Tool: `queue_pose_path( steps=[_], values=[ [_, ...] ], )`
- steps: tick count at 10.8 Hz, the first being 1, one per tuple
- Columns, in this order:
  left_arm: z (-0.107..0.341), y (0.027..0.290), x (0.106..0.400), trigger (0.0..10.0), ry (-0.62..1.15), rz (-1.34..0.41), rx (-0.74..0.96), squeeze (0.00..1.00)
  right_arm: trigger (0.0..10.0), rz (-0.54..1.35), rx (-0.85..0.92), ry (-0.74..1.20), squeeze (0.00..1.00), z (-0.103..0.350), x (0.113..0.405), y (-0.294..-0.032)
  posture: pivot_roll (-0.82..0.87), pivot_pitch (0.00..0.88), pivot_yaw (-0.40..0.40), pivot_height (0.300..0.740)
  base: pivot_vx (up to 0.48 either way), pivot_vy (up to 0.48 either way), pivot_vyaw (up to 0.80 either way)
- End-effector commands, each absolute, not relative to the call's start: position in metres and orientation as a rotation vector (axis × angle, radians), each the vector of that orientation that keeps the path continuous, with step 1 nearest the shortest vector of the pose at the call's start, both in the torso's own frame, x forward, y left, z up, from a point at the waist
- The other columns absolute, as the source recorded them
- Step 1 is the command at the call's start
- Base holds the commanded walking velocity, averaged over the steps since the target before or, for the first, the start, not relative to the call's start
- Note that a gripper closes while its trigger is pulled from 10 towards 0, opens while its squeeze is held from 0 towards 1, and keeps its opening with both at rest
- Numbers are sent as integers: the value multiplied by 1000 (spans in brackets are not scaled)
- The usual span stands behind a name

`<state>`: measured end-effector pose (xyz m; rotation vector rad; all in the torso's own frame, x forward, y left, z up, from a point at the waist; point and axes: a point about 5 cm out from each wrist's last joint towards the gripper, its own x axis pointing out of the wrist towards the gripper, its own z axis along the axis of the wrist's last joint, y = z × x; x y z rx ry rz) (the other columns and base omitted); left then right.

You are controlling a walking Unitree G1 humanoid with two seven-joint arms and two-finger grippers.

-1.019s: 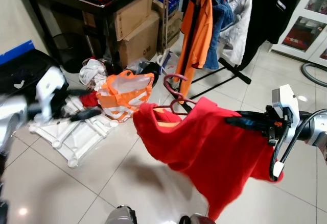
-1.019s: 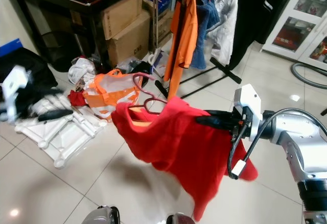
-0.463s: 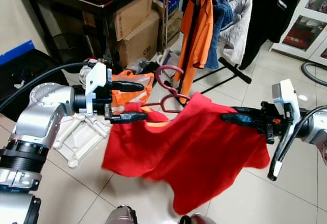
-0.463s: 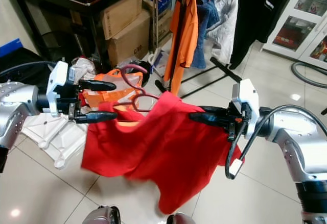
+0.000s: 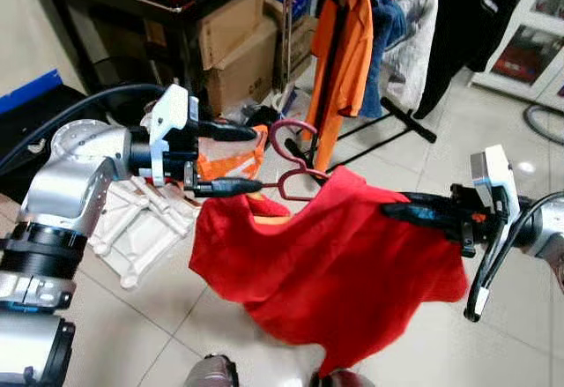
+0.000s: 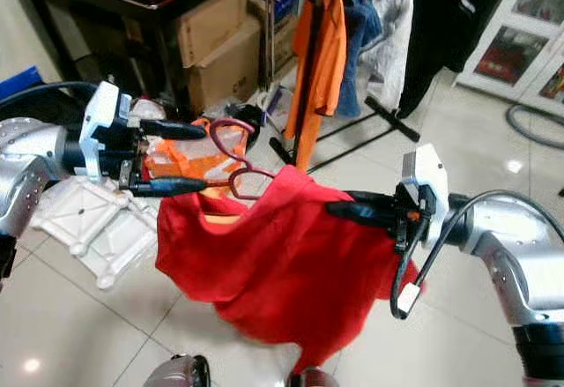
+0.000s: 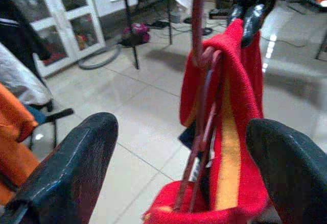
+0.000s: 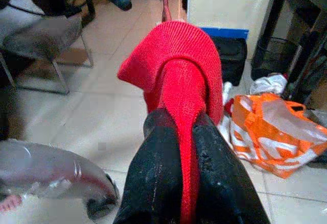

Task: Hang hanger

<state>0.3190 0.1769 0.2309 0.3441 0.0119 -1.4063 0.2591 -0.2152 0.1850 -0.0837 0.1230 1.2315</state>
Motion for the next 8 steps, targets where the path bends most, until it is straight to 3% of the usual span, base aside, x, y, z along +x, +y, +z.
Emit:
queue_pose_path(
  steps=[1, 4, 8],
  values=[
    [241, 172, 318, 10000, -11, -1448, 372, 0, 0, 1238, -76, 43, 0, 198, 256, -214, -131, 106, 30, 740, 0, 0, 0],
    [245, 169, 320, 10000, 36, -1504, 390, 0, 0, 1186, 104, 6, 0, 179, 255, -209, -109, 98, 78, 740, 0, 0, 0],
    [245, 163, 326, 10000, 59, -1532, 390, 0, 0, 1210, 114, -23, 0, 182, 248, -198, -125, 88, 86, 740, 0, 0, 0]
  ],
)
